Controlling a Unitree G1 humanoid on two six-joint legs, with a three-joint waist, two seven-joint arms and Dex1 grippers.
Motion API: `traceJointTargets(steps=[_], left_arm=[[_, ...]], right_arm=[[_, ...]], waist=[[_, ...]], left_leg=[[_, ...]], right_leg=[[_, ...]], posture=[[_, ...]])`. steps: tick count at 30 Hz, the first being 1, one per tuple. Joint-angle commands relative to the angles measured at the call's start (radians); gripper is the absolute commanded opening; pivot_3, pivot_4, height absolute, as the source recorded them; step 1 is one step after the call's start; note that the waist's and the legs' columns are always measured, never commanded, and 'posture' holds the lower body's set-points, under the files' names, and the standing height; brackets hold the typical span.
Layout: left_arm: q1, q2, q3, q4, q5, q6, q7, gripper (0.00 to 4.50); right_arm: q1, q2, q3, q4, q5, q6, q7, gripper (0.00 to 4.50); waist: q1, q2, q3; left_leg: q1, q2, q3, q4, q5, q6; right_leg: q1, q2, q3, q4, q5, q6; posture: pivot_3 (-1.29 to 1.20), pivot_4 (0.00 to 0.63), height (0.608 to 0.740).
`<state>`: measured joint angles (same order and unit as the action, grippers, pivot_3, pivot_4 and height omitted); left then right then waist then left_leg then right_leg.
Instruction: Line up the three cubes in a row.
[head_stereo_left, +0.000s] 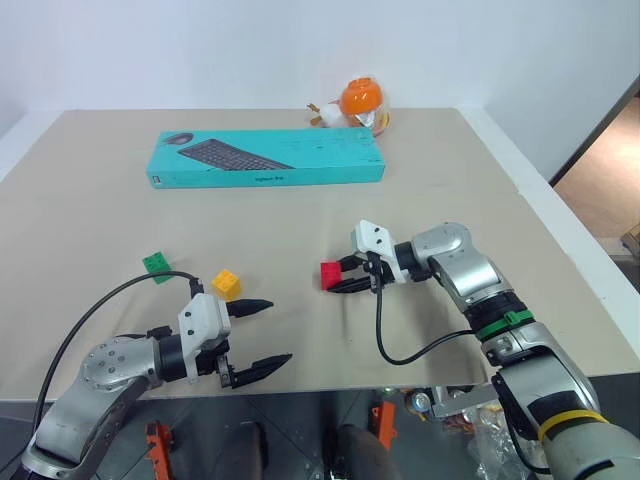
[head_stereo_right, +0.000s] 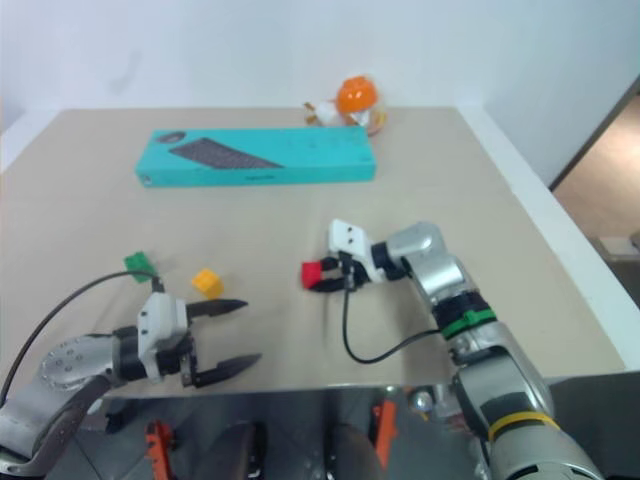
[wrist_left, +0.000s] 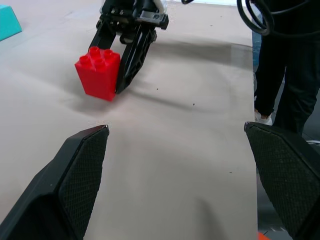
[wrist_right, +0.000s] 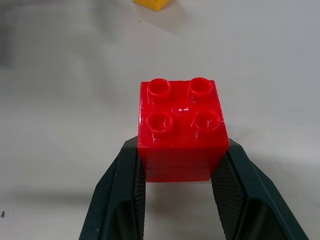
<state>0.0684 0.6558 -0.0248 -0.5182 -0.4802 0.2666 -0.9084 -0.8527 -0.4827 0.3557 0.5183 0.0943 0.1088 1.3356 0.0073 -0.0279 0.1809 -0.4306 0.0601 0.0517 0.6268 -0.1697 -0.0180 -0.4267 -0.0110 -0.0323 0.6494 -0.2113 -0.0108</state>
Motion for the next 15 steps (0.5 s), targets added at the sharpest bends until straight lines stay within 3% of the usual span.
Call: traceJointTargets(steps=[1, 8, 15], left_arm=[[-0.003, 0.008, 0.021, -0.032, -0.004, -0.002, 0.007, 4.5], [-0.043, -0.05, 0.065, 0.012, 0.026, -0.001, 0.139, 4.5], [-0.019, -0.044, 0.06, 0.015, 0.059, -0.026, 0.129, 4.5]], right_arm=[[-0.041, 0.008, -0.019, 0.037, -0.012, -0.043, 0.016, 1.24], [-0.054, 0.022, -0.023, 0.077, -0.027, -0.076, 0.027, 1.24], [-0.058, 0.031, -0.029, 0.092, -0.03, -0.085, 0.035, 1.24]], waist=[[0.0, 0.0, 0.0], [0.0, 0.0, 0.0], [0.0, 0.0, 0.0]], left_leg=[[0.0, 0.0, 0.0, 0.0, 0.0, 0.0], [0.0, 0.002, 0.0, 0.0, 0.0, 0.0], [0.001, 0.004, 0.001, 0.0, 0.0, 0.0]], right_leg=[[0.0, 0.0, 0.0, 0.0, 0.0, -0.001], [0.0, 0.003, 0.001, 0.0, 0.002, -0.001], [-0.001, 0.005, 0.002, 0.0, 0.003, -0.001]], posture=[[0.0, 0.15, 0.74], [0.0, 0.15, 0.74], [0.0, 0.15, 0.74]])
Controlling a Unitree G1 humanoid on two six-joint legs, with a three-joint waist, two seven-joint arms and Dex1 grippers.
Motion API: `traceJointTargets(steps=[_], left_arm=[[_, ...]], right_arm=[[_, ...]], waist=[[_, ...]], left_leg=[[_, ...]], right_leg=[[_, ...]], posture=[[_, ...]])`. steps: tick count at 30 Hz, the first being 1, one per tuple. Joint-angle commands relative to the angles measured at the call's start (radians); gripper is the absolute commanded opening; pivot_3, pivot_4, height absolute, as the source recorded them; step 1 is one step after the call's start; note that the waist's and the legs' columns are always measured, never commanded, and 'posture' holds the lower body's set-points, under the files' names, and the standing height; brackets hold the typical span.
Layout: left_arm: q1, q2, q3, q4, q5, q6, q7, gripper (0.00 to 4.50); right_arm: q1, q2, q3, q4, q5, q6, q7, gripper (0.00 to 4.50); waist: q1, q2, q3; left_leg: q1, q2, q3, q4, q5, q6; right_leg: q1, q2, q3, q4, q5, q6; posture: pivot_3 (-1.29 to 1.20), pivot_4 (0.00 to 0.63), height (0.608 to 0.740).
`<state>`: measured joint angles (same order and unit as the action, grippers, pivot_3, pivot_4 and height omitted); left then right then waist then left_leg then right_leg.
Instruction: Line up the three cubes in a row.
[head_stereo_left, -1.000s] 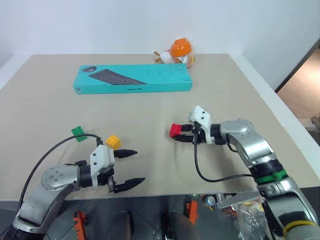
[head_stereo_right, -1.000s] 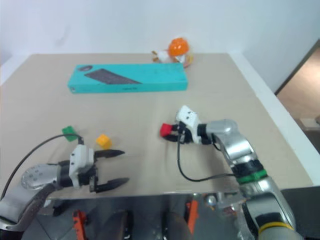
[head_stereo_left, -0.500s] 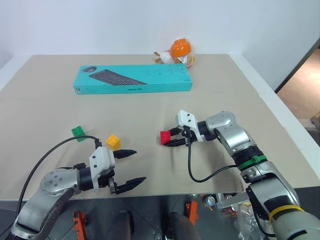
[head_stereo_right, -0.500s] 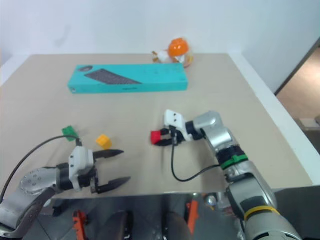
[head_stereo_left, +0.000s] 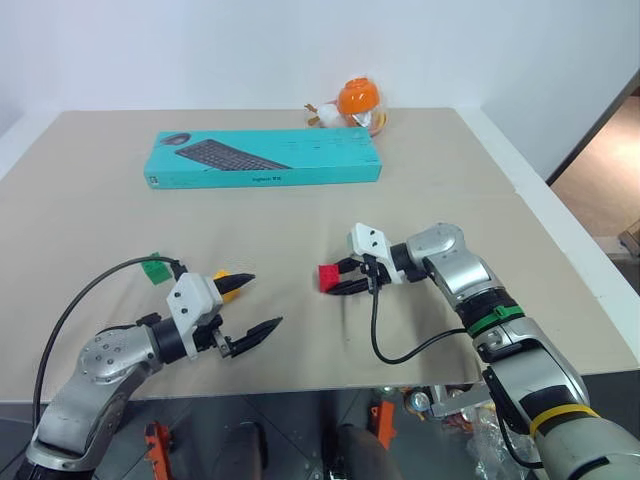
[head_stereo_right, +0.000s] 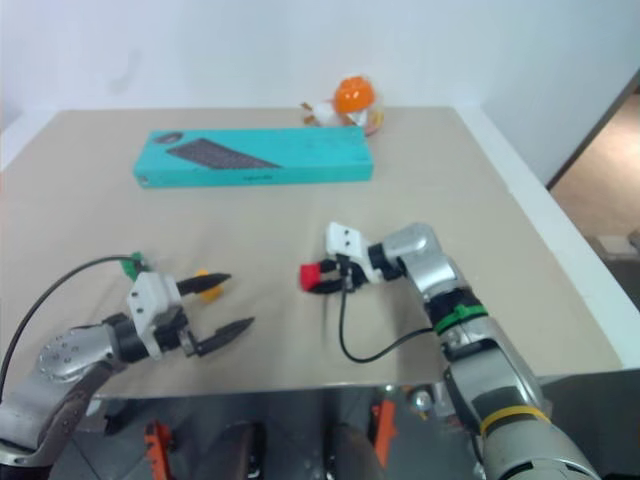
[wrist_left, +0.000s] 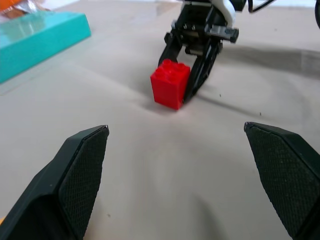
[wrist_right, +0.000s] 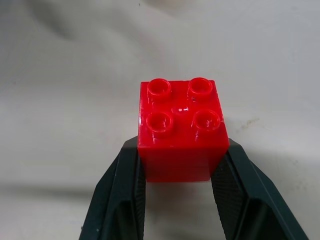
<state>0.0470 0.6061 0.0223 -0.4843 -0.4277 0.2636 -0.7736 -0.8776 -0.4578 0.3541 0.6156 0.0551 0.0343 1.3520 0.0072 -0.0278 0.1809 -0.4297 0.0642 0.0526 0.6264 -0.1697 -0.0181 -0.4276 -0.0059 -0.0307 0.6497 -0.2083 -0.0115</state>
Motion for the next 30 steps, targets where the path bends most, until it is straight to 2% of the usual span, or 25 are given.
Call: traceJointTargets(steps=[1, 3, 5, 7, 11, 12, 16, 20, 24, 30], left_arm=[[0.003, 0.004, 0.011, -0.02, 0.009, -0.024, -0.006, 4.5], [0.004, 0.001, 0.005, -0.024, 0.013, -0.026, -0.006, 4.5], [0.003, 0.0, 0.0, -0.026, 0.015, -0.026, -0.006, 4.5], [0.008, -0.002, -0.006, -0.031, 0.02, -0.029, -0.006, 4.5], [0.023, -0.011, 0.009, -0.035, 0.034, -0.041, 0.017, 4.5], [0.029, -0.018, 0.022, -0.037, 0.041, -0.048, 0.035, 4.5], [0.057, -0.05, 0.081, -0.045, 0.075, -0.077, 0.115, 4.5], [0.087, -0.103, 0.164, -0.051, 0.095, -0.077, 0.227, 4.5], [0.101, -0.127, 0.194, -0.039, 0.095, -0.074, 0.266, 4.5], [0.028, -0.177, 0.327, 0.039, 0.054, -0.034, 0.396, 4.5]], right_arm=[[-0.033, 0.007, -0.028, -0.007, 0.01, -0.008, 0.021, 1.24], [-0.036, 0.009, -0.03, -0.004, 0.011, -0.002, 0.027, 1.24], [-0.04, 0.011, -0.031, 0.005, 0.009, -0.004, 0.028, 2.27], [-0.042, 0.013, -0.034, 0.013, 0.006, -0.011, 0.025, 2.85], [-0.04, 0.006, -0.044, -0.023, 0.017, 0.007, 0.027, 4.31], [-0.036, -0.002, -0.05, -0.052, 0.027, 0.026, 0.032, 4.46], [-0.012, -0.031, -0.091, -0.174, 0.069, 0.099, 0.021, 4.46], [0.045, -0.062, -0.147, -0.393, 0.135, 0.223, -0.017, 4.46], [0.11, -0.083, -0.166, -0.561, 0.174, 0.305, -0.056, 4.46], [0.165, -0.098, -0.159, -0.702, 0.205, 0.366, -0.1, 4.46]], waist=[[0.0, 0.0, 0.0], [0.0, 0.0, 0.0], [0.0, 0.0, 0.0], [0.0, 0.0, 0.0], [0.0, 0.0, 0.0], [0.0, 0.0, 0.0], [0.0, 0.0, 0.0], [0.001, 0.0, 0.0], [0.001, 0.0, 0.0], [0.001, 0.0, 0.0]], left_leg=[[0.0, 0.0, 0.0, 0.0, 0.0, 0.0], [0.0, 0.0, 0.0, 0.0, 0.0, 0.0], [0.0, 0.0, 0.0, 0.0, 0.0, 0.0], [0.0, 0.0, 0.0, 0.0, 0.0, 0.0], [0.0, 0.0, 0.001, 0.0, 0.0, 0.0], [0.0, 0.0, 0.001, 0.0, 0.0, 0.0], [0.0, 0.001, 0.001, 0.0, 0.0, 0.0], [0.0, 0.001, 0.001, 0.0, 0.0, 0.0], [0.0, 0.001, 0.001, -0.001, 0.0, -0.001], [0.0, 0.001, 0.001, 0.001, 0.0, 0.0]], right_leg=[[0.0, 0.0, 0.0, 0.0, 0.0, 0.0], [0.0, 0.0, 0.0, 0.0, 0.0, 0.0], [0.0, 0.0, 0.0, 0.0, 0.0, -0.001], [0.0, 0.0, 0.0, 0.0, 0.0, -0.001], [0.0, 0.0, 0.001, 0.0, 0.0, -0.001], [0.0, 0.0, 0.001, 0.0, 0.0, -0.001], [-0.002, 0.0, 0.001, 0.001, 0.0, -0.001], [-0.002, 0.0, 0.001, 0.001, 0.0, -0.001], [-0.002, 0.0, 0.001, 0.001, 0.0, -0.001], [-0.002, 0.0, 0.001, 0.001, 0.0, -0.004]], posture=[[0.0, 0.15, 0.74], [0.0, 0.15, 0.74], [0.0, 0.15, 0.74], [0.0, 0.15, 0.74], [0.0, 0.15, 0.74], [0.0, 0.15, 0.74], [0.0, 0.15, 0.74], [0.0, 0.15, 0.74], [0.0, 0.15, 0.74], [0.0, 0.15, 0.74]])
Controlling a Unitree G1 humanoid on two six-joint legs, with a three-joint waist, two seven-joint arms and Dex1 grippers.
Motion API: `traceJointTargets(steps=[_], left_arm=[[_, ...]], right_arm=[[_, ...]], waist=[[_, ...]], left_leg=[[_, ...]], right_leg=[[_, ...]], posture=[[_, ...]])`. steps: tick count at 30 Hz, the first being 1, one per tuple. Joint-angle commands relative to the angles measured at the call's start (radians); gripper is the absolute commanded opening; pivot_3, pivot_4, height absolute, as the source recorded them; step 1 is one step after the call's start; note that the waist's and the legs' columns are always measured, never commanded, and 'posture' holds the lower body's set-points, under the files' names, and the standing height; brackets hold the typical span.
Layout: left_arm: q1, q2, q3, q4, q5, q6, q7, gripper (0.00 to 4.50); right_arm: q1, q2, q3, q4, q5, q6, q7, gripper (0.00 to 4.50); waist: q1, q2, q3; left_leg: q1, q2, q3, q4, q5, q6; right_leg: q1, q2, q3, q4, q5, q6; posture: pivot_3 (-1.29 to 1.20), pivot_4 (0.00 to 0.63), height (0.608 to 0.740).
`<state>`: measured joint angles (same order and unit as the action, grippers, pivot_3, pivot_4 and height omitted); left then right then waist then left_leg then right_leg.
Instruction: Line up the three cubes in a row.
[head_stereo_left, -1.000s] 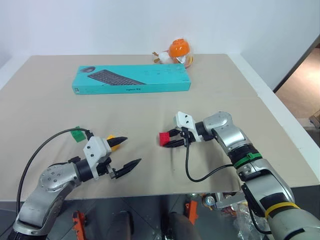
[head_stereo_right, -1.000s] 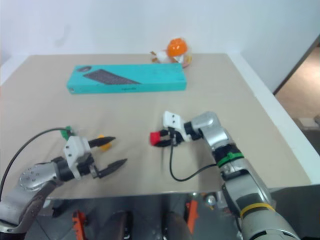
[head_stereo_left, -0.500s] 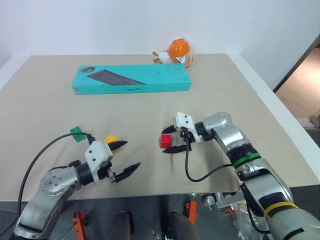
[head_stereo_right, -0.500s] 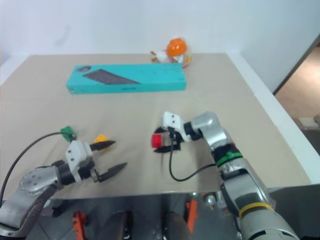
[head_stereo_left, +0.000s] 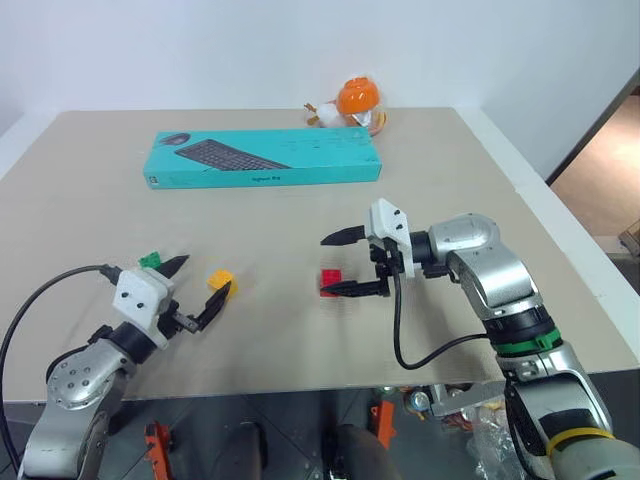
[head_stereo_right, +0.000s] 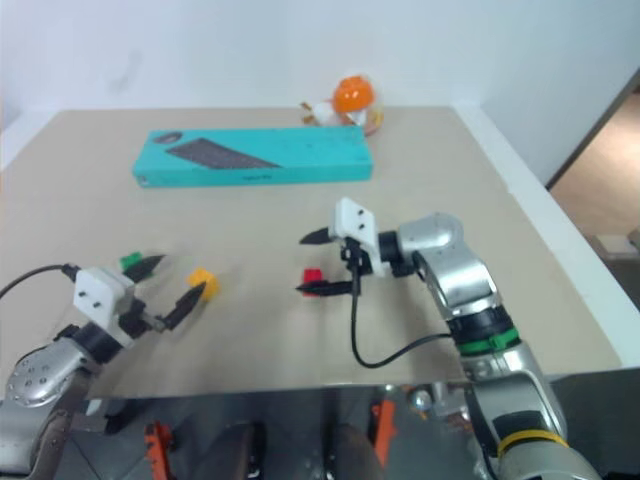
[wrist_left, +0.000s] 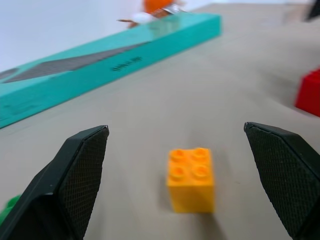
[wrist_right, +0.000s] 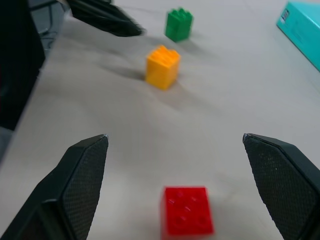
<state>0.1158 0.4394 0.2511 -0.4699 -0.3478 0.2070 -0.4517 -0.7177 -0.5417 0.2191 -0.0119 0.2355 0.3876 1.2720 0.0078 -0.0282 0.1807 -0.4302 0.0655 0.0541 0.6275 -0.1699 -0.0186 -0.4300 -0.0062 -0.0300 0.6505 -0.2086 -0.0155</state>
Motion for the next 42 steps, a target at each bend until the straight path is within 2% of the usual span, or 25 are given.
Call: traceJointTargets(steps=[1, 7, 20, 30, 42], left_arm=[[-0.052, -0.011, 0.124, 0.043, -0.024, 0.032, 0.102, 4.5], [-0.076, -0.052, 0.178, 0.088, 0.019, 0.064, 0.237, 4.5], [-0.085, -0.234, 0.069, 0.061, 0.13, 0.138, 0.446, 4.5], [-0.155, -0.254, 0.02, 0.115, 0.179, 0.166, 0.487, 4.5], [-0.222, -0.27, 0.044, 0.199, 0.192, 0.193, 0.535, 4.5]], right_arm=[[0.008, -0.014, -0.024, -0.084, 0.028, 0.017, -0.027, 4.46], [0.016, -0.02, -0.019, -0.097, 0.029, 0.007, -0.052, 4.46], [0.002, -0.028, -0.019, -0.059, 0.014, -0.044, -0.074, 4.46], [-0.004, -0.03, -0.017, -0.054, 0.014, -0.052, -0.087, 4.46], [0.001, -0.043, -0.017, -0.066, 0.004, -0.059, -0.105, 4.46]], waist=[[0.0, 0.0, 0.0], [0.0, -0.001, 0.0], [0.0, -0.002, -0.001], [0.0, -0.003, -0.001], [0.0, -0.003, -0.001]], left_leg=[[0.0, 0.0, 0.0, 0.0, 0.0, 0.0], [0.0, 0.0, 0.001, 0.0, 0.0, 0.0], [0.0, 0.0, 0.0, 0.002, 0.0, 0.0], [0.0, 0.0, 0.001, 0.002, 0.0, 0.0], [-0.001, -0.001, 0.0, 0.002, 0.0, 0.0]], right_leg=[[0.0, 0.0, 0.0, 0.0, 0.0, 0.0], [0.0, 0.0, 0.0, 0.0, 0.001, 0.001], [0.0, 0.0, 0.0, 0.0, 0.003, 0.004], [0.0, 0.0, 0.001, 0.0, 0.004, 0.004], [0.0, 0.0, 0.0, 0.0, 0.004, 0.005]], posture=[[0.0, 0.15, 0.74], [0.0, 0.15, 0.74], [0.0, 0.15, 0.74], [0.0, 0.15, 0.74], [0.0, 0.15, 0.74]])
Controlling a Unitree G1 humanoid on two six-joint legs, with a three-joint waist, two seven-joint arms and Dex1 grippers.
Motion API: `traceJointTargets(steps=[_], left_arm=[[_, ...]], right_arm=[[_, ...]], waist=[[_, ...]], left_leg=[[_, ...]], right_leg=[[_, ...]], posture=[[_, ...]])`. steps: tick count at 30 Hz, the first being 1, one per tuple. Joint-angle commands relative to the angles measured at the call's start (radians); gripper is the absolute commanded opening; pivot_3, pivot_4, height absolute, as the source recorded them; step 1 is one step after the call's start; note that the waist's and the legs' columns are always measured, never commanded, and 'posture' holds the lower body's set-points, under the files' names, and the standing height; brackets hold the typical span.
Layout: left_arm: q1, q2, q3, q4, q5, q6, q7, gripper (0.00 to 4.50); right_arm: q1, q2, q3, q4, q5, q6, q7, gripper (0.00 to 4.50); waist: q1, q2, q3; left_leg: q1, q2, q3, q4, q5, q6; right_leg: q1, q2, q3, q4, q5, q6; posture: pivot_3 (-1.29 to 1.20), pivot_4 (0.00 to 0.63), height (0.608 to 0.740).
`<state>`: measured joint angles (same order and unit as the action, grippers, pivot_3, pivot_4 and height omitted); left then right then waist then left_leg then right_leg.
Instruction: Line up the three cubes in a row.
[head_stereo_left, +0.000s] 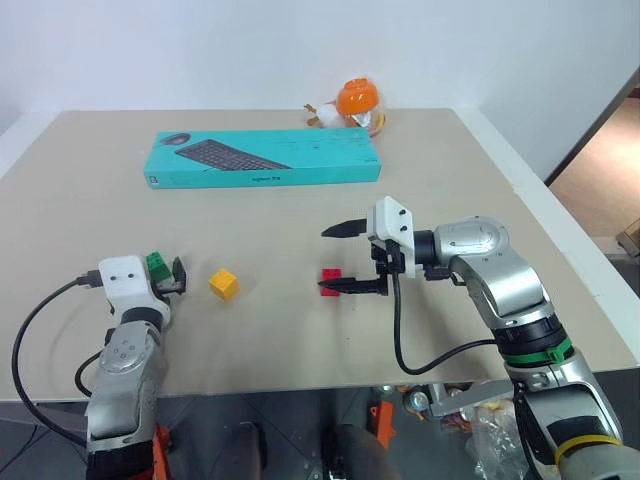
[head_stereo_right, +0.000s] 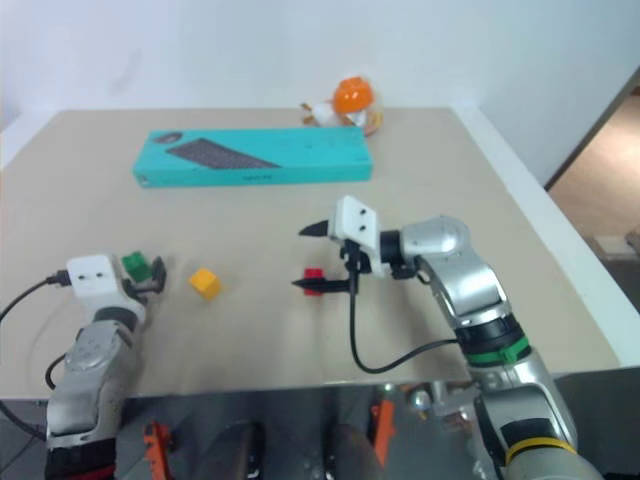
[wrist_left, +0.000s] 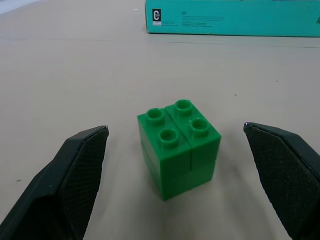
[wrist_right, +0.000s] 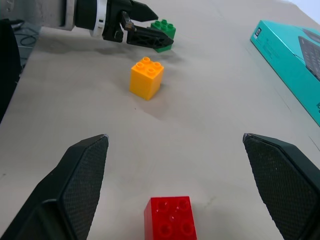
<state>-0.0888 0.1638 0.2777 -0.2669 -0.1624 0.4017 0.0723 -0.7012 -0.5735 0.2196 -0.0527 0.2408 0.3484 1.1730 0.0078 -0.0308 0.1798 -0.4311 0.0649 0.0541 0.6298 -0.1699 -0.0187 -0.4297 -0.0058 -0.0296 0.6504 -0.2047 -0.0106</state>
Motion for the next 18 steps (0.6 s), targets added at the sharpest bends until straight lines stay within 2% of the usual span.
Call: traceJointTargets(steps=[1, 3, 4, 5, 12, 18], left_arm=[[-0.017, 0.002, 0.019, -0.004, 0.004, 0.003, 0.014, 4.5], [-0.017, -0.002, 0.019, -0.004, 0.004, 0.006, 0.02, 4.5], [-0.016, -0.004, 0.018, -0.004, 0.006, 0.006, 0.023, 3.96], [-0.016, -0.006, 0.017, -0.002, 0.009, 0.005, 0.027, 3.73], [-0.035, -0.001, 0.026, 0.021, 0.01, -0.002, 0.034, 1.28], [-0.043, 0.023, 0.023, 0.04, -0.001, -0.006, -0.007, 1.26]], right_arm=[[-0.014, -0.013, -0.017, -0.026, -0.004, -0.023, -0.008, 4.46], [-0.013, -0.014, -0.017, -0.026, -0.009, -0.028, -0.01, 4.46], [-0.014, -0.014, -0.018, -0.025, -0.01, -0.029, -0.011, 4.5], [-0.013, -0.014, -0.019, -0.024, -0.011, -0.031, -0.011, 4.5], [-0.015, -0.014, -0.017, -0.017, -0.019, -0.041, -0.012, 4.5], [-0.018, -0.011, -0.017, -0.011, -0.023, -0.051, -0.014, 4.5]], waist=[[0.0, 0.0, 0.0], [0.0, 0.0, 0.0], [0.0, 0.0, 0.0], [0.0, 0.0, 0.0], [0.0, 0.0, 0.0], [0.0, 0.0, 0.0]], left_leg=[[0.0, 0.0, 0.0, 0.0, 0.0, 0.0], [0.0, 0.0, 0.0, 0.0, 0.0, 0.0], [0.0, 0.0, 0.0, 0.0, 0.0, 0.0], [0.0, 0.0, 0.0, 0.0, 0.0, 0.0], [0.0, 0.0, 0.0, 0.0, 0.0, 0.0], [0.0, 0.0, 0.0, 0.0, 0.0, 0.0]], right_leg=[[0.0, 0.0, 0.0, 0.0, 0.0, 0.0], [0.0, 0.0, 0.0, 0.0, 0.0, 0.0], [0.0, 0.0, 0.0, 0.0, 0.0, 0.0], [0.0, 0.0, 0.0, 0.0, 0.0, 0.0], [0.0, 0.0, 0.0, 0.0, 0.0, 0.0], [0.0, 0.0, 0.0, 0.0, 0.0, 0.0]], posture=[[0.0, 0.15, 0.74], [0.0, 0.15, 0.74], [0.0, 0.15, 0.74], [0.0, 0.15, 0.74], [0.0, 0.15, 0.74], [0.0, 0.15, 0.74]])
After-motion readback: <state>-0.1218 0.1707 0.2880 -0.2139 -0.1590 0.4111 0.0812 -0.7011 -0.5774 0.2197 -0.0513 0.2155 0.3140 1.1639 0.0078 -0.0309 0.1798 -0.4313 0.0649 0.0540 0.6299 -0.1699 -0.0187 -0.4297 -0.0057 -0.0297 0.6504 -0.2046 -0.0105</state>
